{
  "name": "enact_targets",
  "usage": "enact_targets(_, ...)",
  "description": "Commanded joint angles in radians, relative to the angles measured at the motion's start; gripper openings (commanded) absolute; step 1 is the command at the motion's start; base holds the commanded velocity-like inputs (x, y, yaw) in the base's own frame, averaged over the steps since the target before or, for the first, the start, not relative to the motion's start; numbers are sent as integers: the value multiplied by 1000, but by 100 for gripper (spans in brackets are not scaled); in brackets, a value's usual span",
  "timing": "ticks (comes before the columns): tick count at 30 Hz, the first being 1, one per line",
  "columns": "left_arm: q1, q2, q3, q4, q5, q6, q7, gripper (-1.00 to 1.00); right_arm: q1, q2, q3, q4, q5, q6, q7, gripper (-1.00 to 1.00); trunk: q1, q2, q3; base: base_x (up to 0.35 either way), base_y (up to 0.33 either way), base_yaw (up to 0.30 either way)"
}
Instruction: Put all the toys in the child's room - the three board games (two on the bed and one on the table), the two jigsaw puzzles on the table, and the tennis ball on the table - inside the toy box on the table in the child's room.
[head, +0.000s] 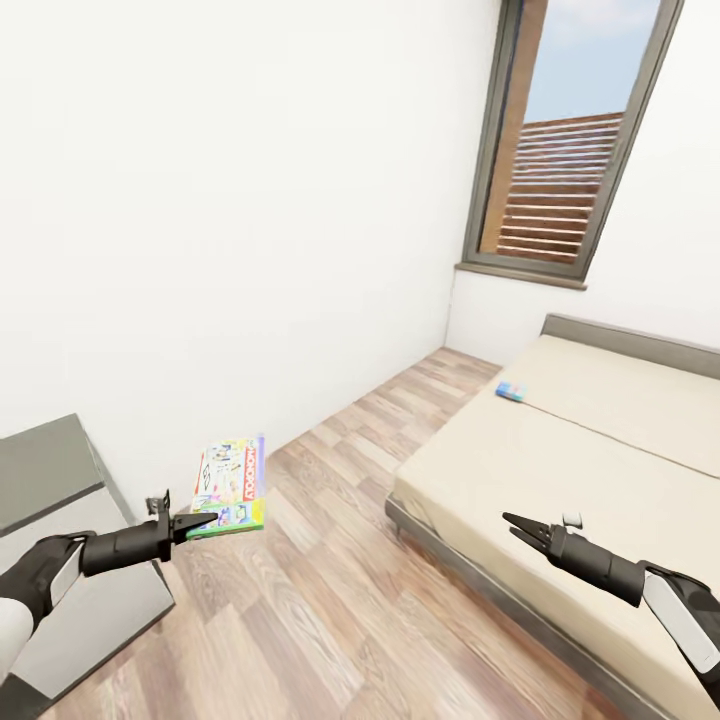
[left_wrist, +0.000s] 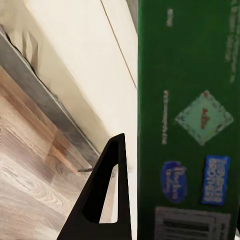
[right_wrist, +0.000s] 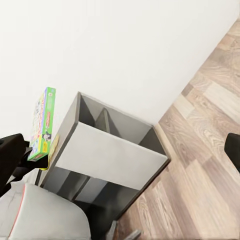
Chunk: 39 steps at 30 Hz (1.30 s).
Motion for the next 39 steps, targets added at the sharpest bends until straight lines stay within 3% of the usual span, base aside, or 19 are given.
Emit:
enact_targets(1,-1,0,2,0,1,12,-3,-100,0,-1,0,0,-5,7,0,100,-4,7,2,-86,-91,292)
enact_targets(13,-1,2,3,0,8,4,-13,-100,0,1,0,0,-5,7,1,100,-8,14,5,-13,-30,292)
enact_targets(27,-1,2,4,0,10,2,-15,-100,0,6,4,0,-4,5,1,100,-8,14,5,110,-224,292)
enact_targets(39,-1,7,6,0,9,6,-16,-100,0,6,4,-1,-4,5,1,100,-54,98,43,7,-10,292)
